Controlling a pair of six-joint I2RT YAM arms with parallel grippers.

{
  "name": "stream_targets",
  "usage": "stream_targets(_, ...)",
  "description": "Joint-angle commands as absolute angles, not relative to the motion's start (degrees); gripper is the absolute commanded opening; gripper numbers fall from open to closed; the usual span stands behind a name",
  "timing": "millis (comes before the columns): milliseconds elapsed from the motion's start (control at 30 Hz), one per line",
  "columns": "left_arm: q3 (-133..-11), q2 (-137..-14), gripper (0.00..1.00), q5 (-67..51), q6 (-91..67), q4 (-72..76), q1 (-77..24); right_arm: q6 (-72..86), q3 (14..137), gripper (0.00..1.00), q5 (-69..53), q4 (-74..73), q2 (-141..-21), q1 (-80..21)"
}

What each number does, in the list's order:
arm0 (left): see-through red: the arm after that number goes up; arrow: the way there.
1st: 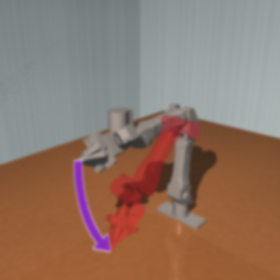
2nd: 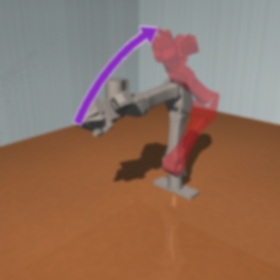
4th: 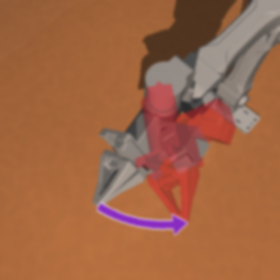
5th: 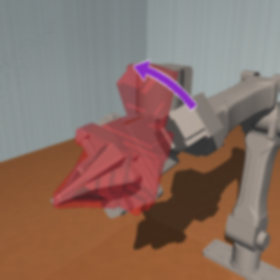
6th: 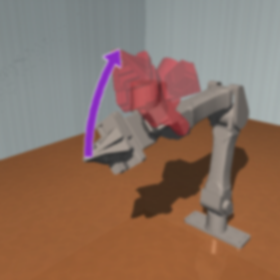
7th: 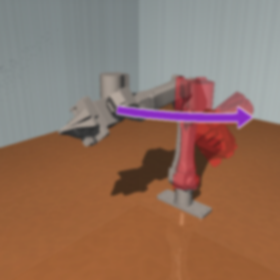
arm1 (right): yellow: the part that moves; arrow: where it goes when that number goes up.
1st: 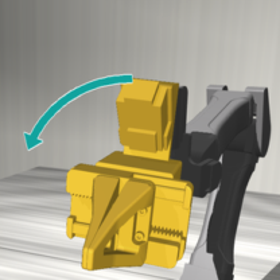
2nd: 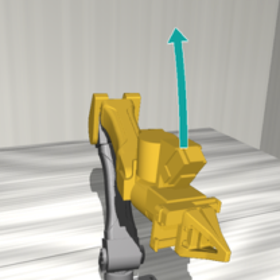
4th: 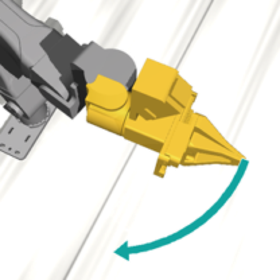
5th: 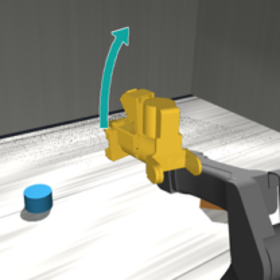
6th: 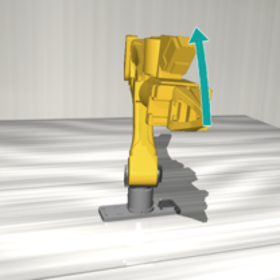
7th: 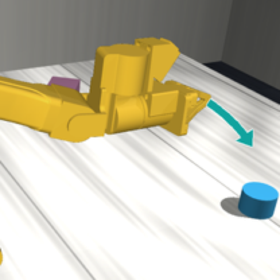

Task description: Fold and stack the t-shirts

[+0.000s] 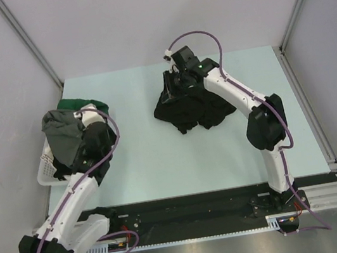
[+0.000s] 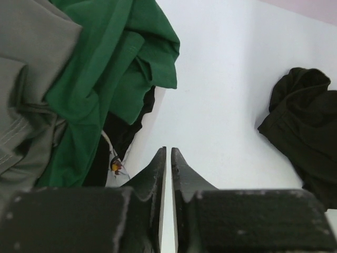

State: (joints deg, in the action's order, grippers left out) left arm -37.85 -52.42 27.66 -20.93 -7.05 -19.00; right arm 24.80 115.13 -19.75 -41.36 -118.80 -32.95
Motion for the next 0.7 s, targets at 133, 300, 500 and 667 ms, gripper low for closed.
stream_targets(133, -40.6, -61.8, 0.0, 23.6, -23.0, -1.9, -19.1, 22.5, 124.6, 0.27, -21.0, -46.7, -118.9, -30.2)
stream_targets(300, -48.0, -71.5, 0.0, 22.8, -24.3, -6.4, -19.1, 21.3, 129.3, 0.27, -22.8, -49.0, -120.3, -27.8)
stream_targets(500, -59.1, -85.4, 0.0, 22.9, -23.8, -12.7, -18.4, 20.5, 130.8, 0.27, -24.7, -50.3, -120.2, -24.0)
stream_targets(667, -63.5, -91.6, 0.0, 20.6, -23.9, -14.3, -18.0, 20.7, 130.4, 0.27, -26.1, -50.2, -120.1, -21.8)
